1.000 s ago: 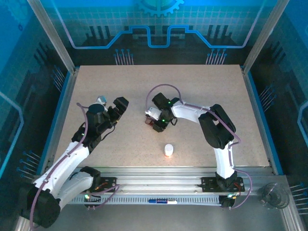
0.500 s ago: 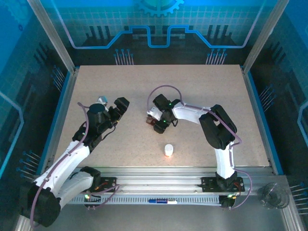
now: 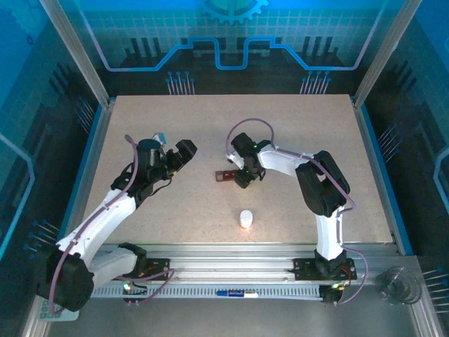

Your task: Sort the pills into containers

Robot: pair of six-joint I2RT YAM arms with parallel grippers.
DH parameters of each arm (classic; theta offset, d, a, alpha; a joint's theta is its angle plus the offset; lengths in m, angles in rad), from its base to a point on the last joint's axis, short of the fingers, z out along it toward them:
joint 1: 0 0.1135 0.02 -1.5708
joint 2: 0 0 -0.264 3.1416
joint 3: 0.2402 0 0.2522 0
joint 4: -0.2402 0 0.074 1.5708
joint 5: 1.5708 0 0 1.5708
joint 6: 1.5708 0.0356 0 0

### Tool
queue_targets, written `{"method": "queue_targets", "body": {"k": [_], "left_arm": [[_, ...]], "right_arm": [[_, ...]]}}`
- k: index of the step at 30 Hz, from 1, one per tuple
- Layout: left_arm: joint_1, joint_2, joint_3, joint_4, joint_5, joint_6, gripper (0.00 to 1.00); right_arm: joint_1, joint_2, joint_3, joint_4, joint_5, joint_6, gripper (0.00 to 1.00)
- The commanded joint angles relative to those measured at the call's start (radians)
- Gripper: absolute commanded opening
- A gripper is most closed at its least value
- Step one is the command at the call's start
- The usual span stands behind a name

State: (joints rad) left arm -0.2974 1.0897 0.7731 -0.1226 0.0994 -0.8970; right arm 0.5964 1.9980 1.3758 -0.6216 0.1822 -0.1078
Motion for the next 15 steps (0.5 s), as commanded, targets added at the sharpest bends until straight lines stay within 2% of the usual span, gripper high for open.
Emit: {"method": "queue_targets", "body": {"k": [1, 3, 7, 15], "left_arm": [[0.001, 0.054, 0.086, -0.097, 0.041, 0.117, 0.99], [-0.002, 0.102, 0.136, -0.15, 0.046, 0.178, 0.99], [-0.026, 0.194, 0.224, -0.243, 0.036, 0.295, 0.99], [-0.121, 0.359, 0.362, -0.411, -0.105, 0.566, 0.99]], "right_arm": [[-0.038, -0.081, 0.001, -0.073, -0.05, 0.042, 0.65], [-0.065, -0.131, -0.017, -0.064, -0.187, 0.073, 0.66], [-0.113, -0.16, -0.016, -0.015, -0.326, 0.182, 0.66], [-0.113, -0.043, 0.079, 0.023, -0.348, 0.337, 0.67]]}}
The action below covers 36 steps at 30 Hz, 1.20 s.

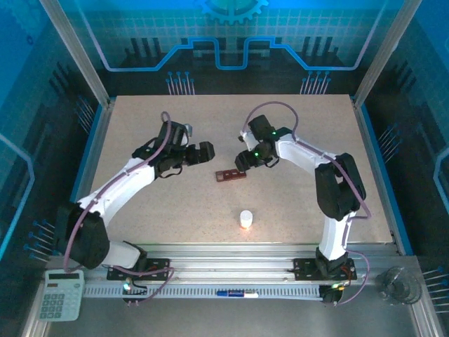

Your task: Sort the pills into containers

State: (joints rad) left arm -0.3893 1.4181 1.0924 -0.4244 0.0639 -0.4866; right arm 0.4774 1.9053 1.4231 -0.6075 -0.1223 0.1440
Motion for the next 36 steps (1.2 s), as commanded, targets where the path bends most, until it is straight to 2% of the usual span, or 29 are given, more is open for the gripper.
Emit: {"method": "queue_targets", "body": {"k": [1, 6, 18, 36], "left_arm": [[-0.038, 0.04, 0.049, -0.119, -0.085, 0.175, 0.99], [-0.075, 0.089, 0.064, -0.144, -0.141, 0.259, 0.99], [-0.142, 0.203, 0.08, -0.153, -0.18, 0.372, 0.99], [-0.17, 0.328, 0.085, -0.103, -0.235, 0.422, 0.99]], "right_arm": [[0.008, 0.06, 0.037, 0.011, -0.036, 0.089, 0.67], [0.02, 0.102, 0.046, 0.017, -0.012, 0.088, 0.67], [0.028, 0.142, 0.014, 0.038, 0.003, 0.086, 0.66], [0.033, 0.155, -0.038, 0.061, 0.013, 0.088, 0.65]]}}
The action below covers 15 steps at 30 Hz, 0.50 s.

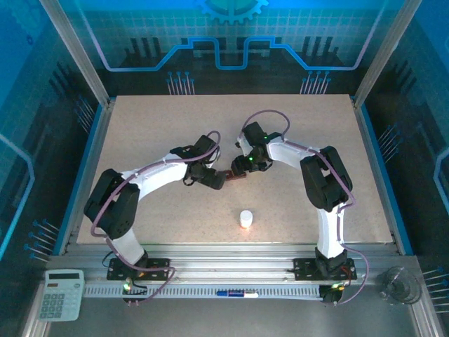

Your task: Sort the pills into containers

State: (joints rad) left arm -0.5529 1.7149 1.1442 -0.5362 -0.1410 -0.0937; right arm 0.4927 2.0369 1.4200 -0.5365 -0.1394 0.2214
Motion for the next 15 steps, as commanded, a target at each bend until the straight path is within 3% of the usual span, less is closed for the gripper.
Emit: {"method": "queue_targets", "body": {"k": [1, 15], "left_arm": [[-0.006, 0.041, 0.038, 0.009, -0.036, 0.032, 0.99], [0.027, 0.116, 0.108, 0.012, -0.098, 0.034, 0.99]], "right_arm": [[0.019, 0.024, -0.036, -0.01, 0.031, 0.01, 0.65], [0.024, 0.036, -0.059, 0.004, 0.044, 0.011, 0.64]]}}
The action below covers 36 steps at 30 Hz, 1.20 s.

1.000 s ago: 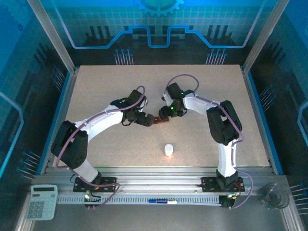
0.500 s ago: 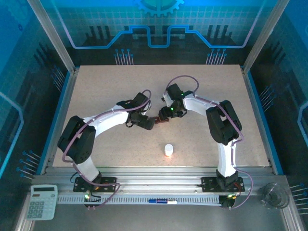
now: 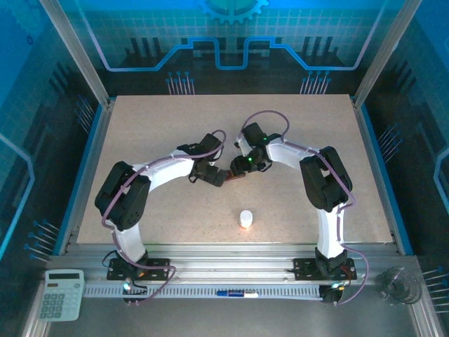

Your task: Sort the pills into containers

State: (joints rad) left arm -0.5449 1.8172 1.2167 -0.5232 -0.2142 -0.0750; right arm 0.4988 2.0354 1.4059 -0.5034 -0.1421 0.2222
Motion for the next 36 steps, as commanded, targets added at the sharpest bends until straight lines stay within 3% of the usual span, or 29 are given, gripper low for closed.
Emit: {"method": "queue_targets", "body": {"k": [1, 9, 25, 36], "left_arm": [[0.026, 0.016, 0.042, 0.0, -0.024, 0.016, 0.99], [0.088, 0.024, 0.074, 0.005, 0.01, 0.0, 0.99], [0.119, 0.139, 0.135, 0.053, 0.065, -0.03, 0.99], [0.125, 0.052, 0.164, 0.099, 0.134, -0.125, 0.99]], "right_arm": [[0.018, 0.039, -0.047, -0.029, 0.046, 0.011, 0.64], [0.018, 0.038, -0.058, -0.023, 0.044, 0.015, 0.63], [0.027, 0.028, -0.082, -0.017, 0.029, 0.029, 0.63], [0.026, -0.049, -0.038, -0.072, 0.055, 0.012, 0.64]]}}
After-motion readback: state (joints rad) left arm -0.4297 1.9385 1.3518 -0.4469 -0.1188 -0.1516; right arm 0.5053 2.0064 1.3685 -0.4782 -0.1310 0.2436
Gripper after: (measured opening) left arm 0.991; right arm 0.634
